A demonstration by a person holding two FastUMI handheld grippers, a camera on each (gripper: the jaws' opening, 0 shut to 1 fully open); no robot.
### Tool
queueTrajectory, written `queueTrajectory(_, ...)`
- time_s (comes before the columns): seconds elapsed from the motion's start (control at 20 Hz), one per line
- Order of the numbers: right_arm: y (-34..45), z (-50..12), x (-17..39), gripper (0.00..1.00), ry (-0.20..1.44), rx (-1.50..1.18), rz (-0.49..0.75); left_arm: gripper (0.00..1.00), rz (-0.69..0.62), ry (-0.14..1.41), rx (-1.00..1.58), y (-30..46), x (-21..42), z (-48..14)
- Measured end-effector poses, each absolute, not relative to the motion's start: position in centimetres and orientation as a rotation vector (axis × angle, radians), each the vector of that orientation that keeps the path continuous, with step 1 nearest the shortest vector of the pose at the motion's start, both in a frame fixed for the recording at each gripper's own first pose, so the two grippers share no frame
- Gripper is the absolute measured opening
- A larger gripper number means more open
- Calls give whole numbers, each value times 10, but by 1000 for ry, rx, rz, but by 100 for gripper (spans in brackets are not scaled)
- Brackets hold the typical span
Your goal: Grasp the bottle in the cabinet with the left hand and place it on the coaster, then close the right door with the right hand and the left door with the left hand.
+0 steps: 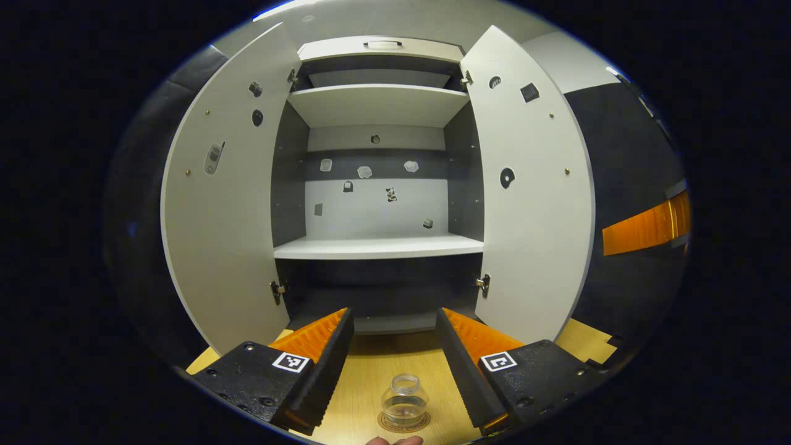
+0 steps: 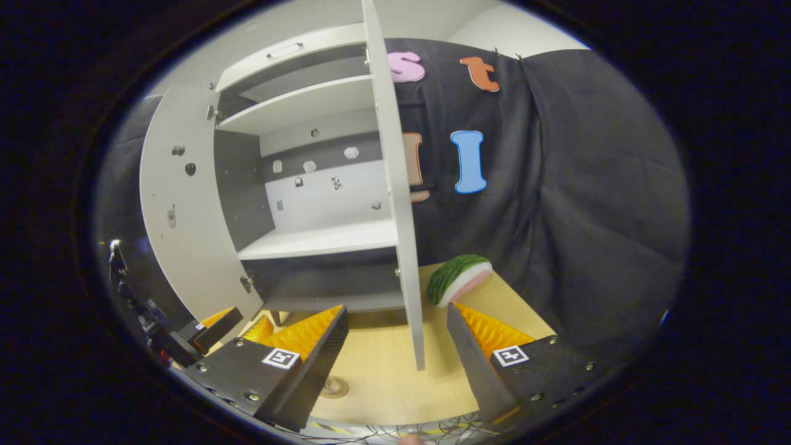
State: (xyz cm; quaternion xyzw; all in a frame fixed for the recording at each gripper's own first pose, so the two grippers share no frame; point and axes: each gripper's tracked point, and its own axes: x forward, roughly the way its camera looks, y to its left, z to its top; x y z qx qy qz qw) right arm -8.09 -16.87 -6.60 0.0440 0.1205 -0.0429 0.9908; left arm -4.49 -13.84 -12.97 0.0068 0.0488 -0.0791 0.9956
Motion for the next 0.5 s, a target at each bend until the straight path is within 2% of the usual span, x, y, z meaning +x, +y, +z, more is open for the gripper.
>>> queueTrajectory(0.2,-191,-24,-73,98,164,85,-82,86,-92,61,49,-114,-40,-90)
queueTrajectory(0.5,-225,8,-59,98,107,71,-75,86,12,44,30,-77,-45,-61)
